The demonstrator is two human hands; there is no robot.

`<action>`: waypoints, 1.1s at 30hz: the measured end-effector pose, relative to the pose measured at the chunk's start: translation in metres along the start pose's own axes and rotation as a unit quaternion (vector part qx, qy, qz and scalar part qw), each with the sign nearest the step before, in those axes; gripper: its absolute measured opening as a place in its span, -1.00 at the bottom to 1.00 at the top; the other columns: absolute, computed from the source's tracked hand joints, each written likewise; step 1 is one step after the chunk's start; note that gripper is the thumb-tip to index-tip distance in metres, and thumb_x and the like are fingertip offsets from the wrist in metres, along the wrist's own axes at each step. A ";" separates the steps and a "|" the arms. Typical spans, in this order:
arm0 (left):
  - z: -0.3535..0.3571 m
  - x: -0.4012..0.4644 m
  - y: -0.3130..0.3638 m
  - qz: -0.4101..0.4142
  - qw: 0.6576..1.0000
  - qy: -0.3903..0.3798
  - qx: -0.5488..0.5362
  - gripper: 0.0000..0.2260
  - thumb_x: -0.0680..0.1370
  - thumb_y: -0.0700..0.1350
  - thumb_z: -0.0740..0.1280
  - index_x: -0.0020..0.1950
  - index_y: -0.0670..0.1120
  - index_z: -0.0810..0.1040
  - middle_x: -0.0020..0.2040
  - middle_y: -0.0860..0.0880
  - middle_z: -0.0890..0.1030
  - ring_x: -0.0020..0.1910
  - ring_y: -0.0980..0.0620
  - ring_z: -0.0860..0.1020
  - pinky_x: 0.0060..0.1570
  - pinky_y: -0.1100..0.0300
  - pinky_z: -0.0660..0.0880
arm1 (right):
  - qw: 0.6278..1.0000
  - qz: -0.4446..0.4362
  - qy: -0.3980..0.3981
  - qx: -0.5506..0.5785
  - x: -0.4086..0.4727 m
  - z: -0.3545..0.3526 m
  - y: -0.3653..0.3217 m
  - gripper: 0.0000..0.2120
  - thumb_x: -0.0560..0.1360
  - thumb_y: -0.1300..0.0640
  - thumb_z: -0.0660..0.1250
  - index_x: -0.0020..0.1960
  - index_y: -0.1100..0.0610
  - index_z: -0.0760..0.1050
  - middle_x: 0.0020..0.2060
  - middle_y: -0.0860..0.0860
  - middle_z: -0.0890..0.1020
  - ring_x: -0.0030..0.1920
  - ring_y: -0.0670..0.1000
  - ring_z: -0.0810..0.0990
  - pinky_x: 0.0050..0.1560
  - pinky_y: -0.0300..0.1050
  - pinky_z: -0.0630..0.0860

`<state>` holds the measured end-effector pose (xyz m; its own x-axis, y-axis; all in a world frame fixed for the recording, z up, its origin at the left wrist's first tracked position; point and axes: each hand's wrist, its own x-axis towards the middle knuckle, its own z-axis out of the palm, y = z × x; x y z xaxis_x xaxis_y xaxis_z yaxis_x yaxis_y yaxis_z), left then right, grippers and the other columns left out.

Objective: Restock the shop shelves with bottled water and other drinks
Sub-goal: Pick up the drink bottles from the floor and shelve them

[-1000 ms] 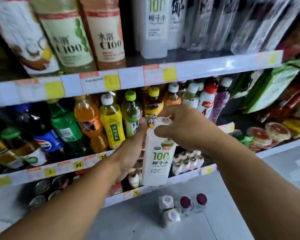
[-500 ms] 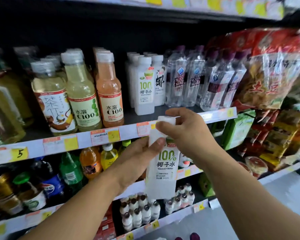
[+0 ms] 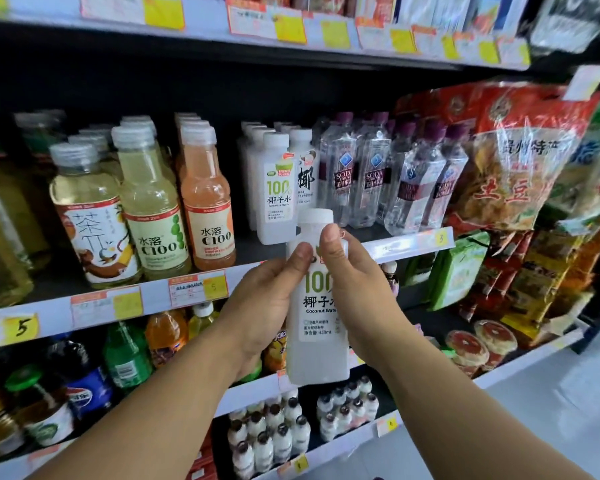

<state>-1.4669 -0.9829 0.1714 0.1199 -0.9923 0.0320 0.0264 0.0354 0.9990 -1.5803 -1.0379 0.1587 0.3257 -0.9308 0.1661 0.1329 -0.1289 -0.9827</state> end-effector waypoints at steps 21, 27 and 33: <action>-0.033 -0.009 0.000 0.031 0.997 0.076 0.006 -0.66 0.56 0.20 0.22 0.01 0.02 0.69 -0.06 0.08 0.74 -0.09 0.17 0.69 -0.14 0.24 0.50 | 0.997 0.009 -0.067 -0.024 -0.008 0.031 0.018 -0.59 0.61 -0.26 0.08 0.26 -0.11 0.55 0.06 -0.12 0.72 0.11 -0.11 0.68 0.22 0.04 0.58; -0.025 -0.005 0.003 0.029 0.996 0.075 0.027 -0.62 0.53 0.23 0.24 0.01 -0.02 0.68 -0.08 0.05 0.74 -0.10 0.12 0.70 -0.05 0.13 0.55 | 0.998 0.014 -0.060 -0.017 -0.011 0.023 0.013 -0.59 0.63 -0.24 0.05 0.25 -0.10 0.55 0.06 -0.10 0.73 0.10 -0.09 0.69 0.22 0.10 0.58; -0.007 0.005 0.008 0.042 0.996 0.071 0.042 -0.60 0.51 0.27 0.24 0.03 0.01 0.67 -0.10 0.07 0.74 -0.12 0.14 0.70 -0.08 0.15 0.55 | 0.998 0.000 -0.034 -0.056 -0.012 0.002 0.002 -0.64 0.60 -0.27 0.13 0.16 -0.11 0.58 -0.02 -0.05 0.74 0.00 -0.04 0.72 0.10 0.09 0.63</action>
<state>-1.4592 -0.9868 0.1789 0.2580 -0.9591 0.1161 -0.0722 0.1007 0.9923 -1.5820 -1.0257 0.1553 0.3889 -0.9061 0.1669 0.0286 -0.1692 -0.9852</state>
